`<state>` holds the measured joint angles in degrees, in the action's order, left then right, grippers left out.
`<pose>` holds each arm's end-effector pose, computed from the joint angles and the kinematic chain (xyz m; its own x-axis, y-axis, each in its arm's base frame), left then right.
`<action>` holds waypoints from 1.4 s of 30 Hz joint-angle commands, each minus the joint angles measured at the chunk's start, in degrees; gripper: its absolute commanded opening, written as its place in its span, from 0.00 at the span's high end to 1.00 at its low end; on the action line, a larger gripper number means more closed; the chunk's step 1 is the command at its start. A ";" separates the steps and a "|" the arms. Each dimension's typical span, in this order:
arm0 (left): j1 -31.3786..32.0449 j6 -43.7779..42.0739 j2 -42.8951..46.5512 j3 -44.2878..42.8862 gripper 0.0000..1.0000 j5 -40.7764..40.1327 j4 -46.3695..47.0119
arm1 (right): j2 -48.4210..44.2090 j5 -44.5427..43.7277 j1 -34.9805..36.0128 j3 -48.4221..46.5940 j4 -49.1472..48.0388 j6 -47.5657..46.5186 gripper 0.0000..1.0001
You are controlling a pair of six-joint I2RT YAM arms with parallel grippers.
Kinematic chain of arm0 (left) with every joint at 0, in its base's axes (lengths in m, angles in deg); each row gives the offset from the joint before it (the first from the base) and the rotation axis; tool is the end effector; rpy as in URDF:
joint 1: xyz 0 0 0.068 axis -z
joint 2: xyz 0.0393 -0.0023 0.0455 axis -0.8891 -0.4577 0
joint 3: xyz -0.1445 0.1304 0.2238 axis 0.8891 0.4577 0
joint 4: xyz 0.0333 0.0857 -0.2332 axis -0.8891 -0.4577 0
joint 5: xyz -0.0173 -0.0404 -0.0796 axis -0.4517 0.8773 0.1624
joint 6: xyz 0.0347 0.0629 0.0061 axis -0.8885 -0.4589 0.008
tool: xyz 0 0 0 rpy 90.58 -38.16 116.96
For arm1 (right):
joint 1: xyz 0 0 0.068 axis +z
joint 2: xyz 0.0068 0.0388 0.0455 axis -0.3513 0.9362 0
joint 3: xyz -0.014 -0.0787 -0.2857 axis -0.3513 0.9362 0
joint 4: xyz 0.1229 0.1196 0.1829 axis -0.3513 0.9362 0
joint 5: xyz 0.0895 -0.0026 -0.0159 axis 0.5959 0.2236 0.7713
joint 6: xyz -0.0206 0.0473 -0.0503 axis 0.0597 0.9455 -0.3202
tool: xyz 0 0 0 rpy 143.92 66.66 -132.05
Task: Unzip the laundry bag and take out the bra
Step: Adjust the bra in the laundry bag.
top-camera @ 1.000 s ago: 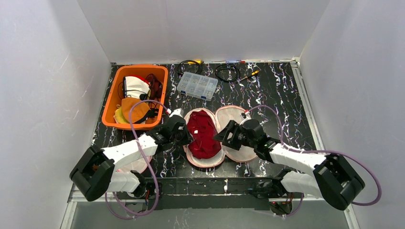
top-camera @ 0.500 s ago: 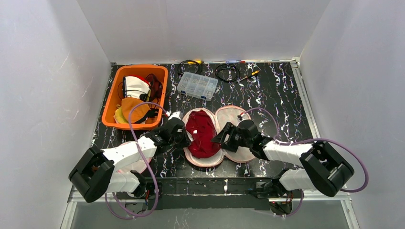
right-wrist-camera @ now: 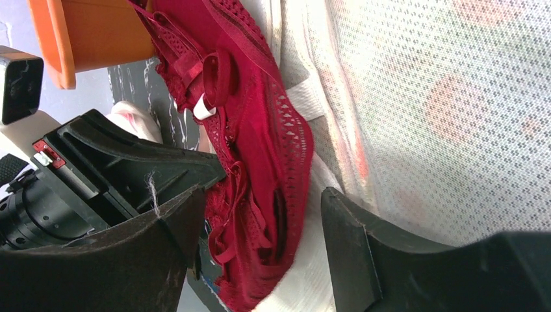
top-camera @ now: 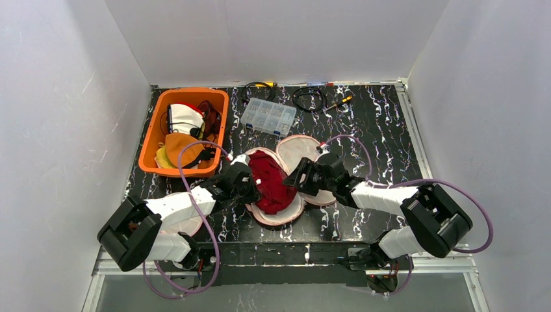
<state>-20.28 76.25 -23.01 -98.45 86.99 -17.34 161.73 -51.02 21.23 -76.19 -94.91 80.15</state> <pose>0.1868 -0.1674 0.1850 -0.8077 -0.2581 -0.5301 0.0816 0.8415 -0.5340 0.2016 0.1926 0.1884 -0.8417 0.3828 -0.3808 -0.0701 0.6218 0.7800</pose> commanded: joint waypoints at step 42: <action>-0.26 -1.38 14.18 2.65 1.00 -0.32 -6.46 | 1.56 -1.84 6.79 -7.15 6.18 -11.53 0.99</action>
<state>-20.28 75.90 -13.00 -96.59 88.67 -19.07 169.14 -50.51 26.41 -83.58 -89.40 71.62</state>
